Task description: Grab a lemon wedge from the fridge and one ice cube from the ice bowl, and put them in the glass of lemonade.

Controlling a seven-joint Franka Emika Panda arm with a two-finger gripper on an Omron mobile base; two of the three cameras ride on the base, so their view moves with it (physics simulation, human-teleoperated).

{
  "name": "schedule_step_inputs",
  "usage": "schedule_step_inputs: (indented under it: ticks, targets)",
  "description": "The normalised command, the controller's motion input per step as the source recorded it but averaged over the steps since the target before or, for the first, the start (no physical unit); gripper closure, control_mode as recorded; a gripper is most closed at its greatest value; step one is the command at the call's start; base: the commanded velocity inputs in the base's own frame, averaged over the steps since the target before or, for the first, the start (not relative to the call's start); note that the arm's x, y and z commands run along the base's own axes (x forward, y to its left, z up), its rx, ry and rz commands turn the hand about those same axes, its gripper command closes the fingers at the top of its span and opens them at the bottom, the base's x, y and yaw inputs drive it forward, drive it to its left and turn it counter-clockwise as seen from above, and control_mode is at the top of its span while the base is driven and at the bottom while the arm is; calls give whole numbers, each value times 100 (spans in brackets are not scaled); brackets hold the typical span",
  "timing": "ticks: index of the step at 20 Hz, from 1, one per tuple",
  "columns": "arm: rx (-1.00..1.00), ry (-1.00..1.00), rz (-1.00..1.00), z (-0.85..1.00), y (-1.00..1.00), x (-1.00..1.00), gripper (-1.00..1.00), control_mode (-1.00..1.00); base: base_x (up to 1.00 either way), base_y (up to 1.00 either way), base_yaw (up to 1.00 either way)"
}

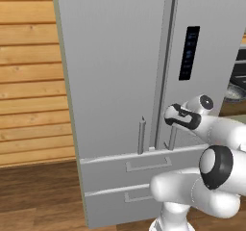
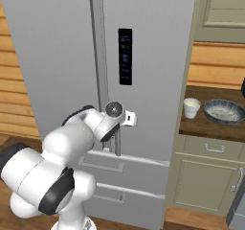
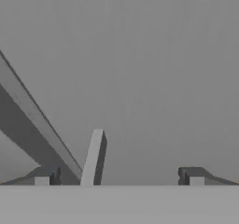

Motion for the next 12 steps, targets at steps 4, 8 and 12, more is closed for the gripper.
schedule_step_inputs:
  ticks: [4, 8, 12]
  targets:
    - [0, 3, 2, -31, -8, 34, -100, -100, 0, 0, 0]
    - [0, 9, 1, -40, 0, 25, -100, -100, 0, 0, 0]
    - [0, 20, 0, -51, 0, 7, -100, -100, 0, 0, 0]
